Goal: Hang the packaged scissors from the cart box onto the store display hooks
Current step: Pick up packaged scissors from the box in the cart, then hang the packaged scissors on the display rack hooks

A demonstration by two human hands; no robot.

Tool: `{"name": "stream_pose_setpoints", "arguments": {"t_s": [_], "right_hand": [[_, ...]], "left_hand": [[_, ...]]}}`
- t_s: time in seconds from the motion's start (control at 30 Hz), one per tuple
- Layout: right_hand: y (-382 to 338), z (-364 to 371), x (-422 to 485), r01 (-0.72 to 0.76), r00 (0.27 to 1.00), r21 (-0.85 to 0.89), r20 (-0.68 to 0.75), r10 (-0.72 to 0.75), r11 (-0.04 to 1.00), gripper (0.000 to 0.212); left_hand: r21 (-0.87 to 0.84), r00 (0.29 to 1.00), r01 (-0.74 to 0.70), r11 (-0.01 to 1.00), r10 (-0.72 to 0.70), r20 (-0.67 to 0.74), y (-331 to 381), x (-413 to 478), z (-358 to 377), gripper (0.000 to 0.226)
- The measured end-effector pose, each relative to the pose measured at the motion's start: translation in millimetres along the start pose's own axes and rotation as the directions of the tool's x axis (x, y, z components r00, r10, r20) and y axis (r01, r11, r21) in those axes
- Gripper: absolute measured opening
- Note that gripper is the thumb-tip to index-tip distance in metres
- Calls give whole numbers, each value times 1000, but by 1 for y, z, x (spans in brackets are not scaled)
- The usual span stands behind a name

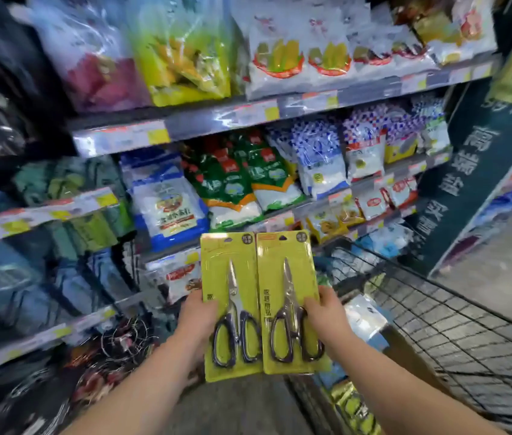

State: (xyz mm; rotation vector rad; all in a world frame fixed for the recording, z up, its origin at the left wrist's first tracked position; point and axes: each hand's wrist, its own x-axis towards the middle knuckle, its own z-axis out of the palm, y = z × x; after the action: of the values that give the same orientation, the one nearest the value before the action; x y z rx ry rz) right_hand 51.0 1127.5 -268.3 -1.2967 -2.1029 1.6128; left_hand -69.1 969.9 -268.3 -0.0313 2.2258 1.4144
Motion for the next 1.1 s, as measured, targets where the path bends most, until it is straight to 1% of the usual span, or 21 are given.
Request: {"name": "stream_pose_setpoints", "arguments": {"t_s": [0.07, 0.2, 0.33, 0.47, 0.6, 0.7, 0.77, 0.9, 1.1], "right_hand": [[-17, 40, -28, 34, 997, -17, 67, -33, 999, 19], [-46, 126, -88, 135, 973, -27, 194, -128, 990, 19], [-70, 201, -150, 230, 924, -21, 320, -211, 973, 19], [-90, 258, -203, 280, 865, -4, 435, -250, 960, 25], [-106, 298, -235, 353, 812, -17, 503, -297, 935, 17], [-118, 323, -241, 383, 789, -41, 534, -304, 923, 12], [-126, 341, -240, 389, 780, -50, 548, -301, 920, 14], [-142, 381, -224, 376, 775, -52, 565, -283, 925, 19], [-161, 443, -188, 406, 742, -79, 609, -278, 910, 26]], "left_hand": [[-34, 998, 4, 999, -6, -57, -14, -19, -53, 16], [-126, 973, 4, 992, -33, -227, -52, -56, -162, 19], [-171, 926, -18, 985, -48, -375, -96, -93, -258, 20], [-213, 865, -14, 977, -95, -493, -138, -114, -330, 30], [-286, 830, -17, 958, -145, -538, -153, -130, -373, 17], [-349, 816, -22, 937, -185, -548, -165, -128, -395, 15], [-358, 796, -8, 934, -210, -567, -170, -121, -409, 12], [-363, 762, 15, 932, -246, -599, -175, -102, -435, 13], [-361, 743, 79, 929, -297, -600, -180, -62, -477, 26]]}}
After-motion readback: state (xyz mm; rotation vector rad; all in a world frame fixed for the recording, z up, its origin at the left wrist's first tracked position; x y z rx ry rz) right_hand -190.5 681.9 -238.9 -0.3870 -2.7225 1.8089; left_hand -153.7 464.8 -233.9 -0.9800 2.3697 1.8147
